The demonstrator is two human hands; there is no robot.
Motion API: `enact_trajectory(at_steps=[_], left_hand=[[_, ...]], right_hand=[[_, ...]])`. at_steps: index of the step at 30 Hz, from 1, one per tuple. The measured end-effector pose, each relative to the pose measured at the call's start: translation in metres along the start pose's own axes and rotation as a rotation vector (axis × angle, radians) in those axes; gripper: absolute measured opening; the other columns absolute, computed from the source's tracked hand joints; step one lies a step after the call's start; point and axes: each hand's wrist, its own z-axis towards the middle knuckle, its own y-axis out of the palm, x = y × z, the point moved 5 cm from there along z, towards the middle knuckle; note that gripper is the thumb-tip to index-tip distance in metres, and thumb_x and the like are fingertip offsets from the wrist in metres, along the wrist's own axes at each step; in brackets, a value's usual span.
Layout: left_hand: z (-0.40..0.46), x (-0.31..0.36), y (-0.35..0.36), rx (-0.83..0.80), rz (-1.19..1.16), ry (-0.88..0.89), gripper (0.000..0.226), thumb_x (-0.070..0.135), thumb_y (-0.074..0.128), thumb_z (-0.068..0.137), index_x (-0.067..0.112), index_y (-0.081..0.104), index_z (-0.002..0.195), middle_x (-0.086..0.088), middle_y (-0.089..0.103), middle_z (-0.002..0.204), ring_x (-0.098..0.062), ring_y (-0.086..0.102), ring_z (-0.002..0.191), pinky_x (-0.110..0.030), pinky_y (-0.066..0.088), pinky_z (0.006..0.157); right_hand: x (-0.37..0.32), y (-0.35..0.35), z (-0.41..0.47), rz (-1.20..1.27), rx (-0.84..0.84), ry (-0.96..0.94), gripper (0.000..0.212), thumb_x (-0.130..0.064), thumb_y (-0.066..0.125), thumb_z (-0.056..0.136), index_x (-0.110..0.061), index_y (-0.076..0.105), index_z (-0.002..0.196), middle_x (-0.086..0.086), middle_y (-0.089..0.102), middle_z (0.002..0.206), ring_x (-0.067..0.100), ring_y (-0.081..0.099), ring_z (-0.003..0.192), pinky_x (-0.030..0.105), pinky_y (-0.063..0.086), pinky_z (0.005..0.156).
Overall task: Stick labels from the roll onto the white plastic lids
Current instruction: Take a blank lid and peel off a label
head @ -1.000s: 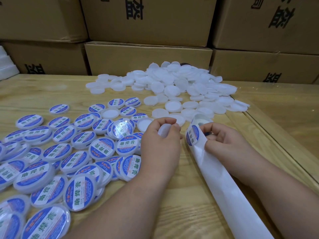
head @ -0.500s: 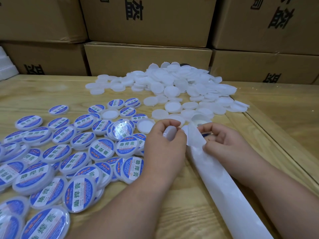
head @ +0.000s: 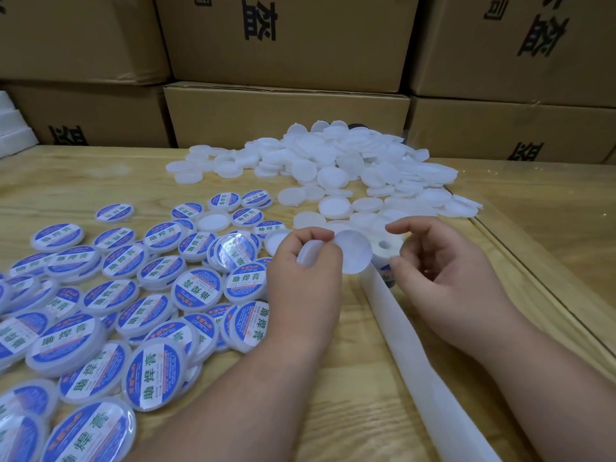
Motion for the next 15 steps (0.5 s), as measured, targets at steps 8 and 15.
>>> enact_trajectory(at_steps=[8, 15], left_hand=[[-0.003, 0.001, 0.005, -0.087, 0.030, 0.036, 0.018, 0.028, 0.062, 0.068, 0.033, 0.071, 0.083, 0.015, 0.065, 0.067, -0.011, 0.053, 0.057, -0.022, 0.047, 0.052], [-0.005, 0.003, 0.011, -0.178, -0.043, 0.045, 0.010, 0.031, 0.064, 0.076, 0.026, 0.071, 0.082, 0.003, 0.073, 0.073, -0.013, 0.068, 0.059, -0.023, 0.048, 0.053]], right_hand=[[-0.011, 0.000, 0.001, -0.136, 0.039, -0.148, 0.030, -0.011, 0.070, 0.079, -0.040, 0.073, 0.088, -0.008, 0.053, 0.092, 0.012, 0.043, 0.055, 0.011, 0.040, 0.062], [-0.016, -0.004, -0.001, -0.166, 0.100, -0.161, 0.023, -0.013, 0.076, 0.080, -0.036, 0.072, 0.081, 0.000, 0.058, 0.087, 0.020, 0.048, 0.058, 0.022, 0.045, 0.059]])
